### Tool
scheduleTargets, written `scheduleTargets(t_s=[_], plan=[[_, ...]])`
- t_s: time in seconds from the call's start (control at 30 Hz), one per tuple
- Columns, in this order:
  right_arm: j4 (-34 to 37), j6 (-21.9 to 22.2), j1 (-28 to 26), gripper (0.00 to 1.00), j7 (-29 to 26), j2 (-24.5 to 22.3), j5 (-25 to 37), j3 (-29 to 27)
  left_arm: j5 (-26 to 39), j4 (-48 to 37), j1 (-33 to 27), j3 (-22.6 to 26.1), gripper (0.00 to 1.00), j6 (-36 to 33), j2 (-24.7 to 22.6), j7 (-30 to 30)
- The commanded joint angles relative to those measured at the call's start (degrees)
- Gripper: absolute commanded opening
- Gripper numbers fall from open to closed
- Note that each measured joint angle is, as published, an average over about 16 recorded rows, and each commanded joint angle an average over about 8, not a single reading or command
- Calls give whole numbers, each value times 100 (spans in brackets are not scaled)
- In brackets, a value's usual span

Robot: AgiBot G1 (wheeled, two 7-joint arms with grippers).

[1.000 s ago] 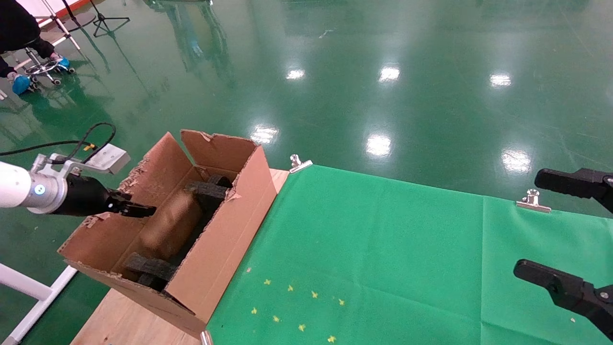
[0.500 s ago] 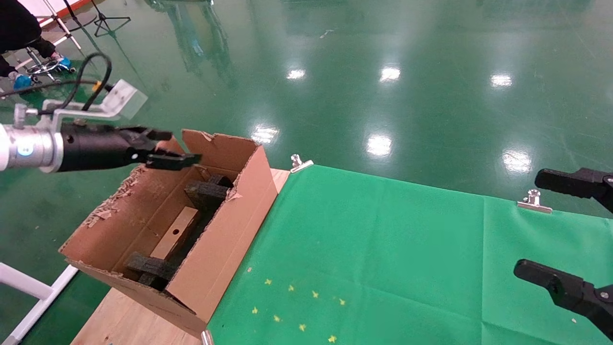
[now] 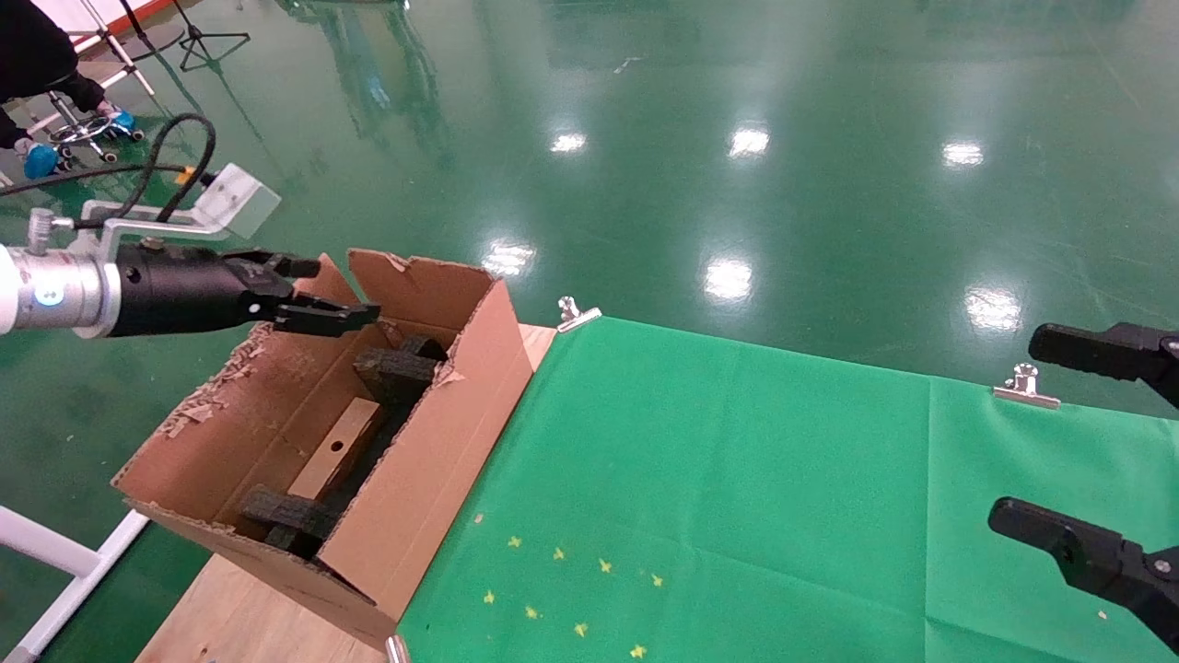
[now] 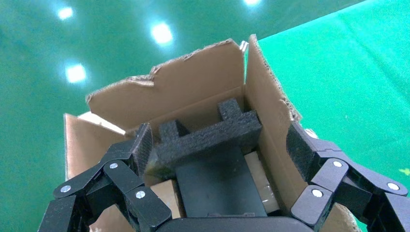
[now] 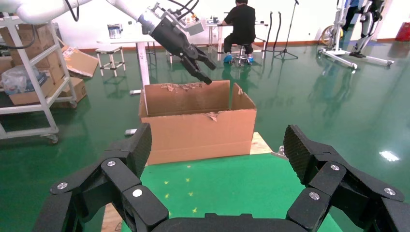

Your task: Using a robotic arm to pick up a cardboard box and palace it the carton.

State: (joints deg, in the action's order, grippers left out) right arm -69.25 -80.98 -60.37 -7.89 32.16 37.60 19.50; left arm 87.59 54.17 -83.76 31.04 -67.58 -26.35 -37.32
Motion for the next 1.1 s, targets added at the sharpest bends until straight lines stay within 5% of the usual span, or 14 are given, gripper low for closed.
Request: scheduleTargets(t_s=[0.03,1.1], plan=[[0,0,0,100,0,0,0,0,-70,29,34,-23,100,-28,-13,41],[0,0,0,100,0,0,0,0,-2645,1122,1284,-869,100,-1048,-501,1537]])
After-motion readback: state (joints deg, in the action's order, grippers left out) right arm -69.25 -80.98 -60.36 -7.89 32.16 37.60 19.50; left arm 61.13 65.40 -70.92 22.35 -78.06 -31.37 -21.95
